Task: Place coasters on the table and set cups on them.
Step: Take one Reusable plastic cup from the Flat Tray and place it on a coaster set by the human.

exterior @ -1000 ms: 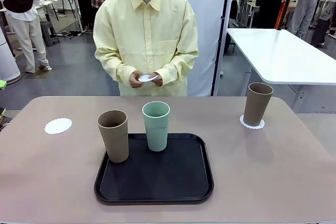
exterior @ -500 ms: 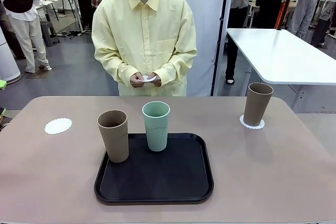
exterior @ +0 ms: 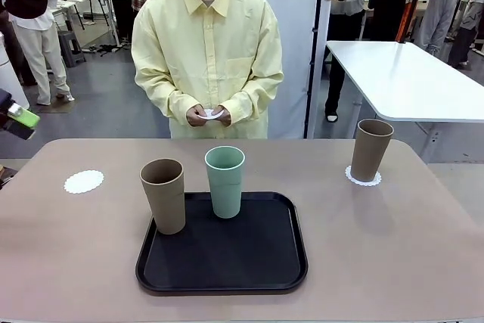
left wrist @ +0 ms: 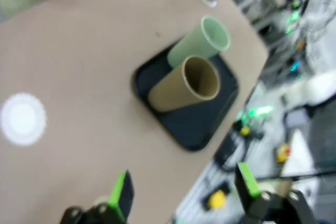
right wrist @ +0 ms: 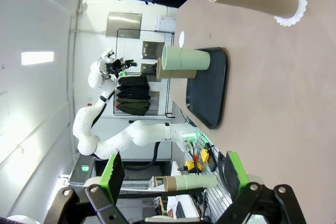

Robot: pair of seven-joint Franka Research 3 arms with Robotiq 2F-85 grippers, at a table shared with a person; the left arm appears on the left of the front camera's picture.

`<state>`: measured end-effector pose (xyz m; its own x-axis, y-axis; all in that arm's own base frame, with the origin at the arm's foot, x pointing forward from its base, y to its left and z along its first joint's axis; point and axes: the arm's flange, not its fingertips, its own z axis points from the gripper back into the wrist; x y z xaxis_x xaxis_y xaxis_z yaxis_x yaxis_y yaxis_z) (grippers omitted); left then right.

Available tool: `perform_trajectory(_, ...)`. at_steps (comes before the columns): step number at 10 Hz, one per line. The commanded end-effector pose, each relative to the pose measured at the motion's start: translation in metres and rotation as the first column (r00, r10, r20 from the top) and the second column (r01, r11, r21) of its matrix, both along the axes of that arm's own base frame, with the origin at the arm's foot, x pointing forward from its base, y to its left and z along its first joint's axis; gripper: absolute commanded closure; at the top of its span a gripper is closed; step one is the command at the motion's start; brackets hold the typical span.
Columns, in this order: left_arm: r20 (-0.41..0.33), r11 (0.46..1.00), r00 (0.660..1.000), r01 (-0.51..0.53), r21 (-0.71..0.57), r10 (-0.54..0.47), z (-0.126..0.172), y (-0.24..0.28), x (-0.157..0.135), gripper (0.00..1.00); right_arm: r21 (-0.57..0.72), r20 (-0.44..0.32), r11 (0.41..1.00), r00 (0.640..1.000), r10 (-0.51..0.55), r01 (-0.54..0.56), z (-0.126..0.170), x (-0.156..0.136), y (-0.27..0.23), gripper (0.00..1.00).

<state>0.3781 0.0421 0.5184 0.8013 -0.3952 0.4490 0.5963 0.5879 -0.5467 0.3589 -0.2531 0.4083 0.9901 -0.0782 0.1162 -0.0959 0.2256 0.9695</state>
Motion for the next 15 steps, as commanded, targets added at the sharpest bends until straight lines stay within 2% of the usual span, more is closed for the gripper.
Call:
perform_trajectory(1, 0.174, 0.952, 0.955, 0.196, 0.234, -0.239, 0.001, -0.011, 0.016, 0.00, -0.003, -0.003, 1.000, 1.000, 0.003, -0.003, 0.000, -0.001, -0.001, 0.00)
perform_trajectory(2, 0.186, 0.909, 0.926, 0.257, 0.329, -0.330, 0.000, -0.033, 0.019, 0.00, -0.003, -0.003, 1.000, 1.000, 0.003, -0.003, 0.000, -0.001, -0.001, 0.00)
perform_trajectory(3, 0.164, 0.867, 0.902, 0.312, 0.389, -0.399, -0.005, -0.050, 0.020, 0.00, -0.003, -0.003, 1.000, 1.000, 0.003, -0.003, 0.000, -0.001, -0.001, 0.00)
perform_trajectory(4, 0.155, 0.828, 0.878, 0.351, 0.438, -0.454, -0.009, -0.065, 0.023, 0.00, -0.003, -0.003, 1.000, 1.000, 0.003, -0.003, 0.000, -0.001, -0.001, 0.00)
perform_trajectory(5, 0.146, 0.798, 0.867, 0.355, 0.488, -0.476, -0.012, -0.075, 0.023, 0.00, -0.003, -0.003, 1.000, 1.000, 0.003, -0.003, 0.000, -0.001, -0.001, 0.00)
perform_trajectory(6, 0.167, 0.800, 0.871, 0.330, 0.501, -0.463, -0.016, -0.080, 0.026, 0.00, -0.003, -0.003, 1.000, 1.000, 0.003, -0.003, 0.000, -0.001, -0.001, 0.00)
perform_trajectory(7, 0.121, 0.816, 0.877, 0.371, 0.444, -0.465, -0.002, -0.074, 0.024, 0.00, -0.003, -0.003, 1.000, 1.000, 0.003, -0.003, 0.000, -0.001, -0.001, 0.00)
perform_trajectory(13, 0.125, 0.813, 0.876, 0.367, 0.451, -0.465, -0.007, -0.071, 0.024, 0.00, -0.003, -0.003, 1.000, 1.000, 0.003, -0.003, 0.000, -0.001, -0.001, 0.00)
perform_trajectory(14, 0.225, 0.790, 0.795, 0.439, 0.427, -0.563, -0.021, -0.070, 0.042, 0.00, -0.003, -0.003, 1.000, 1.000, 0.003, -0.003, 0.000, -0.001, -0.001, 0.00)
perform_trajectory(15, 0.348, 0.769, 0.696, 0.489, 0.411, -0.628, -0.033, -0.074, 0.047, 0.00, -0.003, -0.003, 1.000, 1.000, 0.003, -0.003, 0.000, -0.001, -0.001, 0.00)
